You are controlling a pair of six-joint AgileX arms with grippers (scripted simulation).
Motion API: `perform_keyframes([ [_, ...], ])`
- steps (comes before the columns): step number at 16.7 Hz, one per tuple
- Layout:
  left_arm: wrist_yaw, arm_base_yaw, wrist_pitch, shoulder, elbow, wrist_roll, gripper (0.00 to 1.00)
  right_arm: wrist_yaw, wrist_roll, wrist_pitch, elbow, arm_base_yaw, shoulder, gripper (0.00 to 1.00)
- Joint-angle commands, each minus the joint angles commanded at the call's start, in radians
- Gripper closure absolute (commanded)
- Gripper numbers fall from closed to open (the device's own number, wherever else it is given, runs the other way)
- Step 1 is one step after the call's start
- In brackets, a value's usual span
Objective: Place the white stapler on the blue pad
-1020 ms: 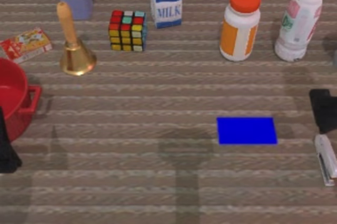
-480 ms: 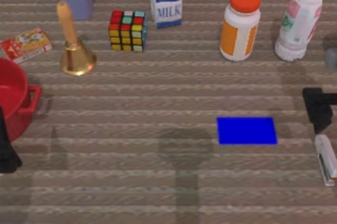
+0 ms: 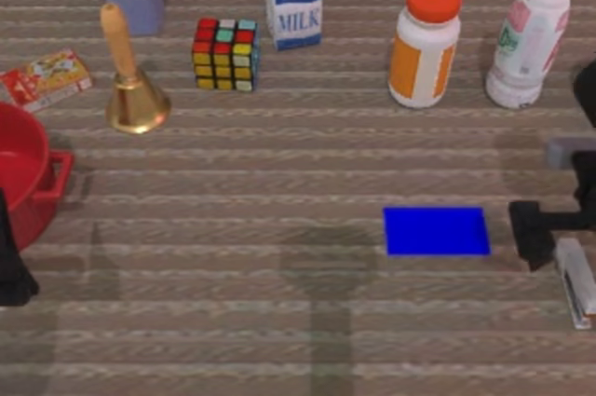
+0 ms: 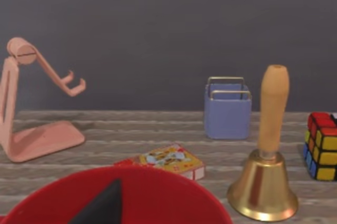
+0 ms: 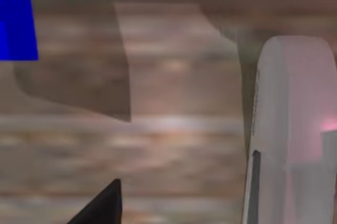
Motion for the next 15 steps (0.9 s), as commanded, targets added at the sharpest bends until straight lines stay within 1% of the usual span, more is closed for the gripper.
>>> perform_keyframes([
  [3, 0.000, 0.000, 0.000, 0.000, 0.000, 0.000, 0.00, 0.000, 0.003, 0.074, -0.049, 0.002, 0.036, 0.00],
  [7, 0.000, 0.000, 0.000, 0.000, 0.000, 0.000, 0.00, 0.000, 0.003, 0.078, -0.051, 0.002, 0.038, 0.00],
  [15, 0.000, 0.000, 0.000, 0.000, 0.000, 0.000, 0.00, 0.000, 0.003, 0.078, -0.051, 0.002, 0.038, 0.60],
])
